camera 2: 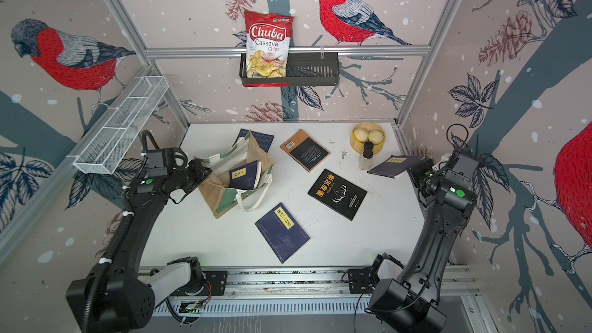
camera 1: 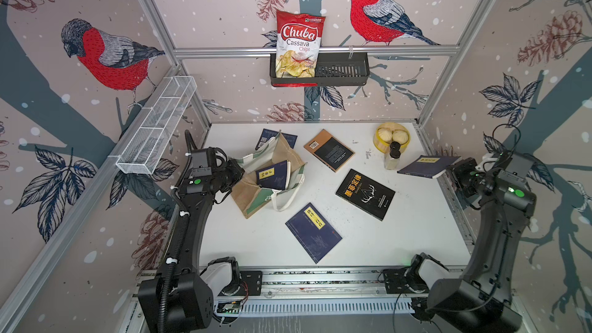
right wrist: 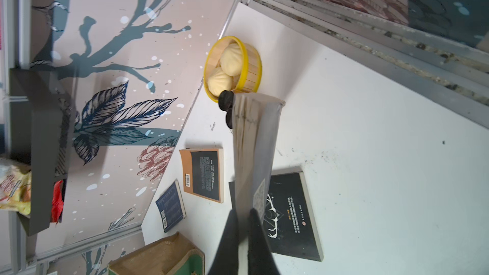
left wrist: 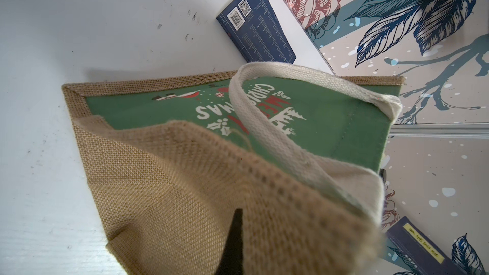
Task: Take out the books from the canvas bag
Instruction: Place the book at the center of the board.
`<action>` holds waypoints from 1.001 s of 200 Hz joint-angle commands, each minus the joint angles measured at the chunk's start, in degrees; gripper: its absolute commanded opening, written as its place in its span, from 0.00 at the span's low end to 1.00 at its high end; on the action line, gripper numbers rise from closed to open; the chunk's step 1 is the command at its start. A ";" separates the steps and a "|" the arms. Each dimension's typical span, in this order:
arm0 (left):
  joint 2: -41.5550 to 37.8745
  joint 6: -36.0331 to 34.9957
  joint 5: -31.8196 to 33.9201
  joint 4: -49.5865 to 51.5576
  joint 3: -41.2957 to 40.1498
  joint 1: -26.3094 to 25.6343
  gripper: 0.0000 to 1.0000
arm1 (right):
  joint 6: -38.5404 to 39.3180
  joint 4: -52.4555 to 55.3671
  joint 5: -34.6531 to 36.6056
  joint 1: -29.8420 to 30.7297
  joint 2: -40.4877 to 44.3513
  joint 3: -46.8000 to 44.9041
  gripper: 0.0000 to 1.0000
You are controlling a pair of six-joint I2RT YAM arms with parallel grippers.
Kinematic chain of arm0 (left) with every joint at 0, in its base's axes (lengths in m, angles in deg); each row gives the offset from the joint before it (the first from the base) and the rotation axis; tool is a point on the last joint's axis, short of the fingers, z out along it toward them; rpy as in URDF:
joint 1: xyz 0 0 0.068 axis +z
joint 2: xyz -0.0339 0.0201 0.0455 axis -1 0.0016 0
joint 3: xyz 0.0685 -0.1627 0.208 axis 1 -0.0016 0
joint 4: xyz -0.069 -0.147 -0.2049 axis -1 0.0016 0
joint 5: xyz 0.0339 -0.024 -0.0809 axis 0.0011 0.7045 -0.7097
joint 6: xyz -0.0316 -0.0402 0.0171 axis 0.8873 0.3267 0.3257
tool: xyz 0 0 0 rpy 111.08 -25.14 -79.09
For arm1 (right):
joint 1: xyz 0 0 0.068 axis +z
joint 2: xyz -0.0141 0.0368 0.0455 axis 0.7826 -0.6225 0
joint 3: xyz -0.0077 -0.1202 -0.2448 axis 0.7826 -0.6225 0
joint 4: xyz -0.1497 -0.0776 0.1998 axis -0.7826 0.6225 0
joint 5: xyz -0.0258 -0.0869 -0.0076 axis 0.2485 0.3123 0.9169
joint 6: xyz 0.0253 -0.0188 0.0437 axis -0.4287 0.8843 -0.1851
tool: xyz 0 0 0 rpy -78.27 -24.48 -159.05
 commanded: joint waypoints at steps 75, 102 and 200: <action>-3.08 1.82 -2.11 -3.95 -3.30 0.05 0.00 | 1.96 -10.25 8.72 -1.25 0.02 -17.45 0.00; -4.23 2.98 -2.86 -5.40 -5.08 0.10 0.00 | 1.76 -12.03 11.15 -1.13 -0.13 -22.65 0.00; -6.11 4.16 -5.14 -7.11 -6.65 0.06 0.00 | -3.30 -20.41 26.15 2.41 0.27 -29.75 0.00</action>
